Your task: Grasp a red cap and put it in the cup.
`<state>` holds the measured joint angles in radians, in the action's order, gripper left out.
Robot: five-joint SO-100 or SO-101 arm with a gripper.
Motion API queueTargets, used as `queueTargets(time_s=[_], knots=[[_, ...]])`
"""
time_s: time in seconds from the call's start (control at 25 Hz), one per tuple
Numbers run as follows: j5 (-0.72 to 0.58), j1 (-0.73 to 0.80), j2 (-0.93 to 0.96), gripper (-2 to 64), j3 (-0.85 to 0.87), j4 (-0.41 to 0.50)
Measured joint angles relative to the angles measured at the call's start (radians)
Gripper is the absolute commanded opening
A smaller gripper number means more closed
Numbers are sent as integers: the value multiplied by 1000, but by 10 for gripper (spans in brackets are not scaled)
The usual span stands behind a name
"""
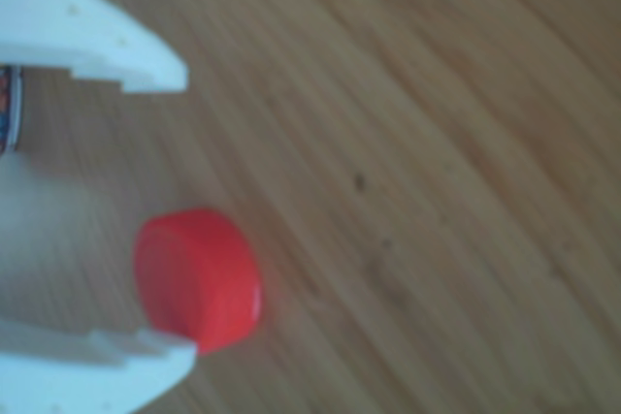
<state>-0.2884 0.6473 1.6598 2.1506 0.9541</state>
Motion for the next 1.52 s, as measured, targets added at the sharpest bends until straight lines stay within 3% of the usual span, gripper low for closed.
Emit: queueTargets(time_s=[1.12, 1.52], knots=[[0, -34, 0, 298, 11, -58], [0, -35, 0, 298, -34, -21]])
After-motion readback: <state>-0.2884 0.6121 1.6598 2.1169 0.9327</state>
